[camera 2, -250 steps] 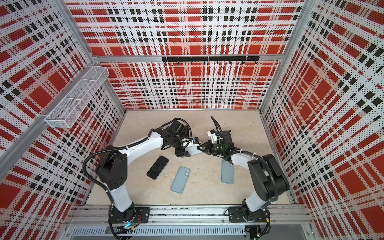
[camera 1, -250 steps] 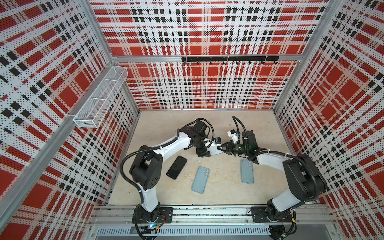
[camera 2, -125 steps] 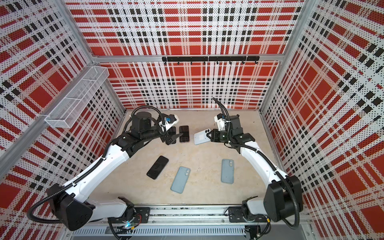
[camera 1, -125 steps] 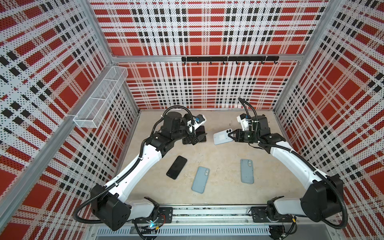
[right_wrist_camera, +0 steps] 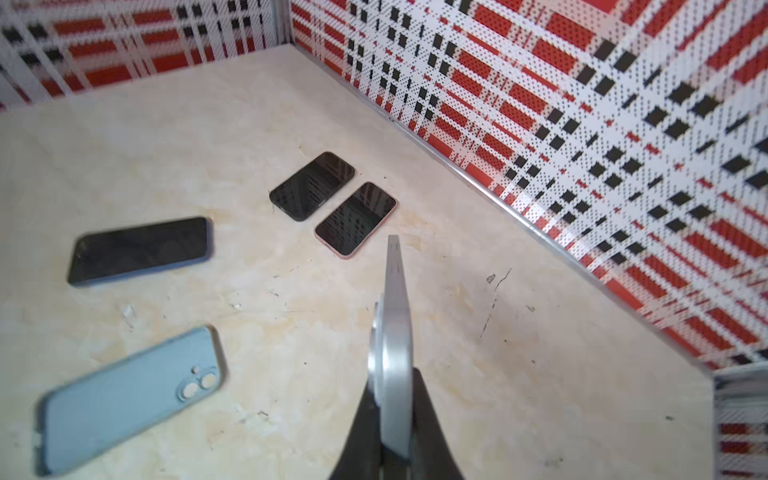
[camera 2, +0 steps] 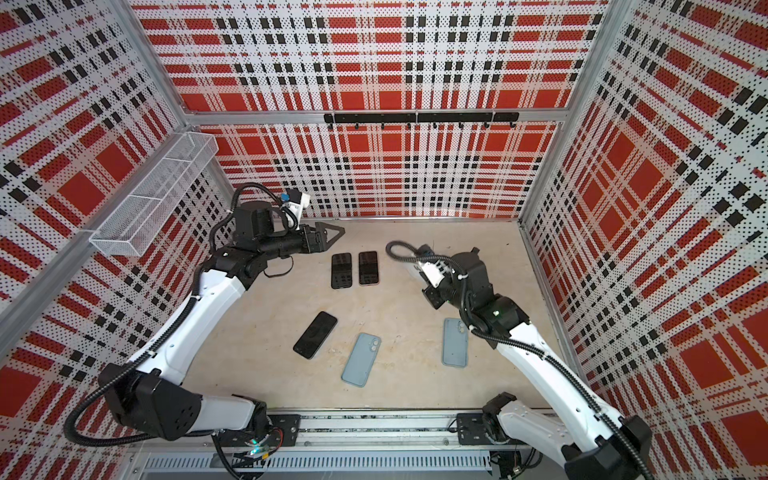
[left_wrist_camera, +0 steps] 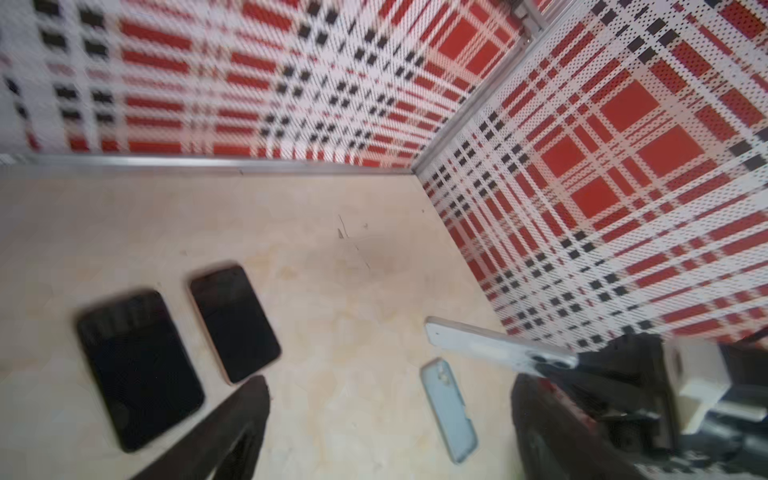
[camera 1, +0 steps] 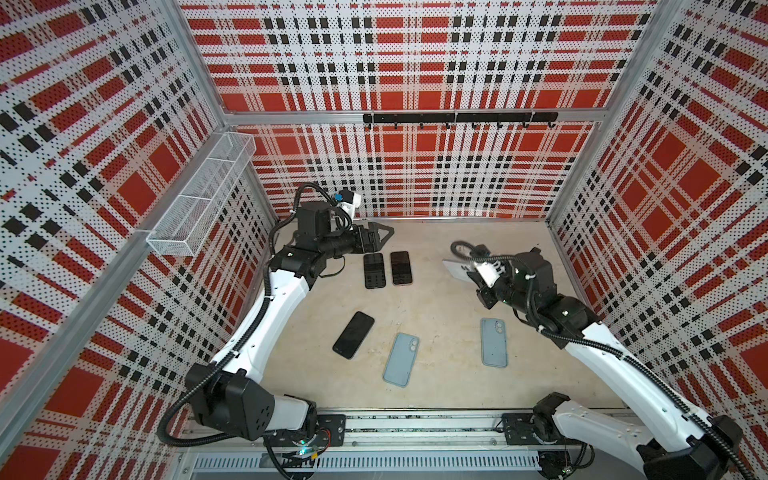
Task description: Put the phone into the phone case
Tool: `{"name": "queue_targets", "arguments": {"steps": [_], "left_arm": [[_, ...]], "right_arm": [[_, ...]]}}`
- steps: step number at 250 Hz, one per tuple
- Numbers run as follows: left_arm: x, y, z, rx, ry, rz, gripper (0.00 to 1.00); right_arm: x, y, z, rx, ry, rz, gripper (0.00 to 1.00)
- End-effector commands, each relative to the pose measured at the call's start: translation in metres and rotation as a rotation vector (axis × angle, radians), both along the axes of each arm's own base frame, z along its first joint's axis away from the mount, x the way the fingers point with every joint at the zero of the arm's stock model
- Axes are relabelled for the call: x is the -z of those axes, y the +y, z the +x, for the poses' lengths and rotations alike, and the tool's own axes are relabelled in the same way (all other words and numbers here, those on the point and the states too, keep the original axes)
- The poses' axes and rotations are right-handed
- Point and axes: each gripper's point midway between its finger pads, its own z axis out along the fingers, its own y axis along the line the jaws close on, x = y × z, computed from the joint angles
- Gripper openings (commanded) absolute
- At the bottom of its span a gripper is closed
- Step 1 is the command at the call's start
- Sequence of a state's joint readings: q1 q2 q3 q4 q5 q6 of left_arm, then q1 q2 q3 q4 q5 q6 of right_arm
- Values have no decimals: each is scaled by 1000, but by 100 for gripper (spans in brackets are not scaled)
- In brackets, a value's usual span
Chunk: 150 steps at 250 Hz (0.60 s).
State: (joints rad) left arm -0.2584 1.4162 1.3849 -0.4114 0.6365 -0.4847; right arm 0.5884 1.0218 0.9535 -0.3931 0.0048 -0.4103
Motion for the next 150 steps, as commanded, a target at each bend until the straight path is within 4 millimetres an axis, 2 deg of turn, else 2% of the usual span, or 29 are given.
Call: {"name": "queue_targets", "arguments": {"steps": [1, 15, 18, 23, 74, 96, 122, 150], "left_arm": [[32, -25, -21, 45, 372, -169, 87], [43, -32, -24, 47, 461, -205, 83], [45, -42, -31, 71, 480, -206, 82], [47, -48, -34, 84, 508, -213, 81], [67, -81, -54, 120, 708, -241, 80], [85, -90, -60, 109, 772, -232, 80], [92, -101, -64, 115, 793, -258, 78], [93, -105, -60, 100, 794, -291, 68]], "right_arm": [[-33, 8, 6, -47, -404, -256, 0], [-35, 17, 1, -77, -466, -307, 0], [-35, 19, 0, -83, -474, -317, 0], [-34, 22, -1, -92, -484, -333, 0], [-25, 51, -17, -178, -596, -498, 0], [-25, 59, -22, -189, -640, -530, 0], [-25, 66, -27, -199, -660, -546, 0], [-24, 71, -32, -211, -672, -549, 0]]}}
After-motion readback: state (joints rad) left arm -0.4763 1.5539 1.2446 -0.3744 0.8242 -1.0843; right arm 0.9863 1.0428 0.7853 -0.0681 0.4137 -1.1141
